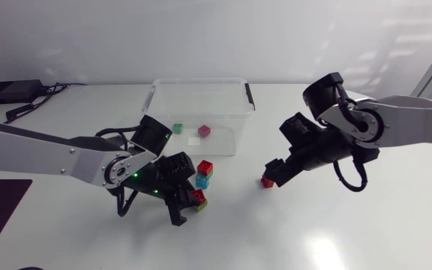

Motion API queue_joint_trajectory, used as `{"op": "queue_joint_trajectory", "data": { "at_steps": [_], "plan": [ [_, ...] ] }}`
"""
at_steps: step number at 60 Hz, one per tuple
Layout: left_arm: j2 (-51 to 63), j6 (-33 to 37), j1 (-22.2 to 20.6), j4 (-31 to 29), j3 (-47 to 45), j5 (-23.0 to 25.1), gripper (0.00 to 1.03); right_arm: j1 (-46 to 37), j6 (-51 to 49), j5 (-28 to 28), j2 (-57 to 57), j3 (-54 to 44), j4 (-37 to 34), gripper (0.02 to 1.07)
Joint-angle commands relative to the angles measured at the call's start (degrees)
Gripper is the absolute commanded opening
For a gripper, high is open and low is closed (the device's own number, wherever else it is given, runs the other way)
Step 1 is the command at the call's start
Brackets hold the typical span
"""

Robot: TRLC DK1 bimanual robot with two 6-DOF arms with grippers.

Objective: Place the duplo bricks in the container

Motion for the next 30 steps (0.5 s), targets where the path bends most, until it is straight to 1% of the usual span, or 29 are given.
{"op": "queue_joint_trajectory", "data": {
  "at_steps": [1,11,15,24,30],
  "plan": [
    [-5.39,0.34,0.20,-1.97,0.50,0.52,0.20,-0.41,2.08,-0.39,3.25,-0.68,0.18,1.01],
    [-13.65,-1.07,1.25,-6.45,2.26,1.75,0.20,-0.41,3.57,-0.30,9.58,0.99,0.70,1.00],
    [-16.02,-1.68,2.13,-6.71,2.79,1.75,0.20,-0.41,4.19,-0.13,12.04,1.95,1.50,1.00],
    [-18.49,-2.65,5.91,-6.71,5.69,1.83,0.20,-0.41,4.71,1.37,17.23,4.24,3.60,0.91],
    [-18.40,-3.88,8.46,-5.04,7.36,1.83,0.20,-0.50,4.80,2.51,19.42,5.56,4.48,0.85]
  ]
}}
